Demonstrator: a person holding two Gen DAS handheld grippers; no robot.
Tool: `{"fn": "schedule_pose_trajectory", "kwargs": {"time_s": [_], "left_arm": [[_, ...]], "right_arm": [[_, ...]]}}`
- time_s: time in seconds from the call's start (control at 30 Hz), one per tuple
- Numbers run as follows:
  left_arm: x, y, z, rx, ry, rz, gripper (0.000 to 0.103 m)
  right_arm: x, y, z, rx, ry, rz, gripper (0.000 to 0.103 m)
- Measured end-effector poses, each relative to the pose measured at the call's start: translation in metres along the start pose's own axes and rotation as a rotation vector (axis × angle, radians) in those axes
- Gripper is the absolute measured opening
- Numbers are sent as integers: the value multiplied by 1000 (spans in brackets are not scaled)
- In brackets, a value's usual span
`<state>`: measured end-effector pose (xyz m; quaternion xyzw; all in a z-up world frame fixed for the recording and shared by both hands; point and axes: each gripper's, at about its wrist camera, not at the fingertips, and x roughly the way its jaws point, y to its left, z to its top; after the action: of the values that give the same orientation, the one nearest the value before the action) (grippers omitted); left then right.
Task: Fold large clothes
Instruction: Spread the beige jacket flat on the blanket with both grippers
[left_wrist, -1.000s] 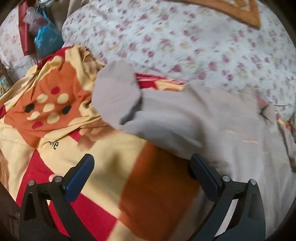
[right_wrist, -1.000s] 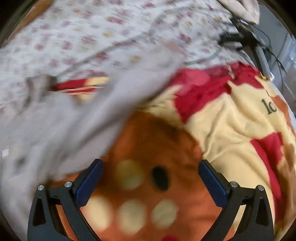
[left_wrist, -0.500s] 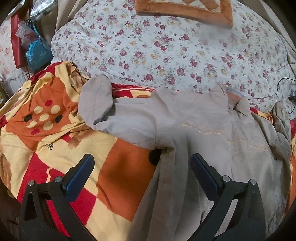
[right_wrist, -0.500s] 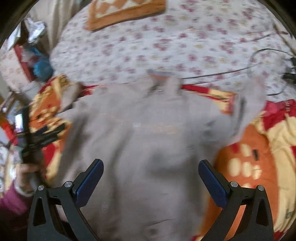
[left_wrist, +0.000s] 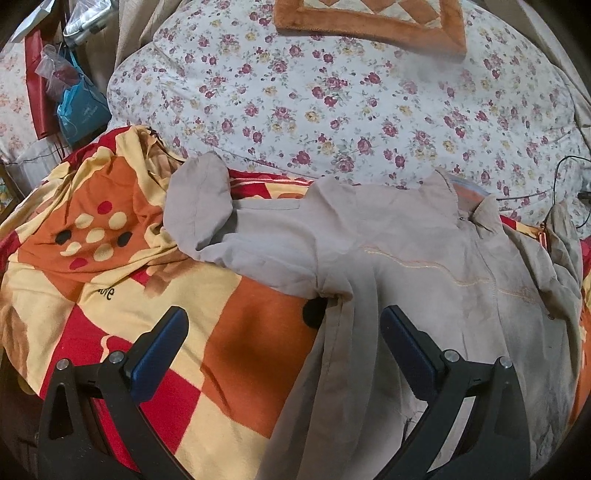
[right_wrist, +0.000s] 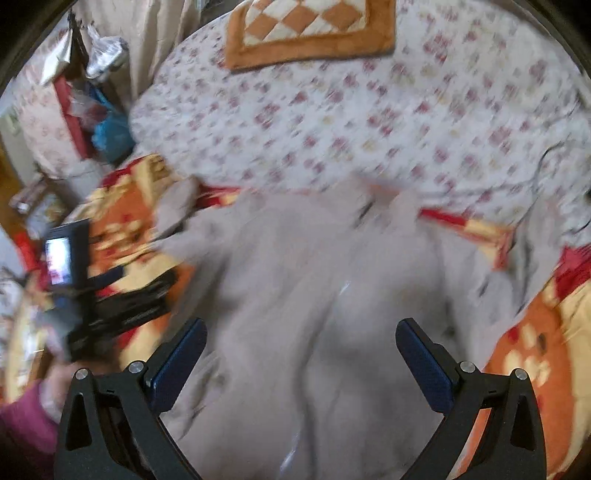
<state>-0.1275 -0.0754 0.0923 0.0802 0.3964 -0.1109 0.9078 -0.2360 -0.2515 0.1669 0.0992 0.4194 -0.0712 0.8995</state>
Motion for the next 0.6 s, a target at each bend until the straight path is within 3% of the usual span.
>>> {"fn": "schedule_pose_trajectory", "kwargs": {"time_s": [0.1,0.27,0.6], "left_arm": [[4,1,1,-7,1,-12,103],[23,11,5,-37,43,-48,103],[60,63,31,-162,80,31,103]], "right_arm": [[19,0,8,-16,-31,-66,102],[54,-4,14,30,-11,-69,102],[91,7,6,-26,30,-64,102]]}}
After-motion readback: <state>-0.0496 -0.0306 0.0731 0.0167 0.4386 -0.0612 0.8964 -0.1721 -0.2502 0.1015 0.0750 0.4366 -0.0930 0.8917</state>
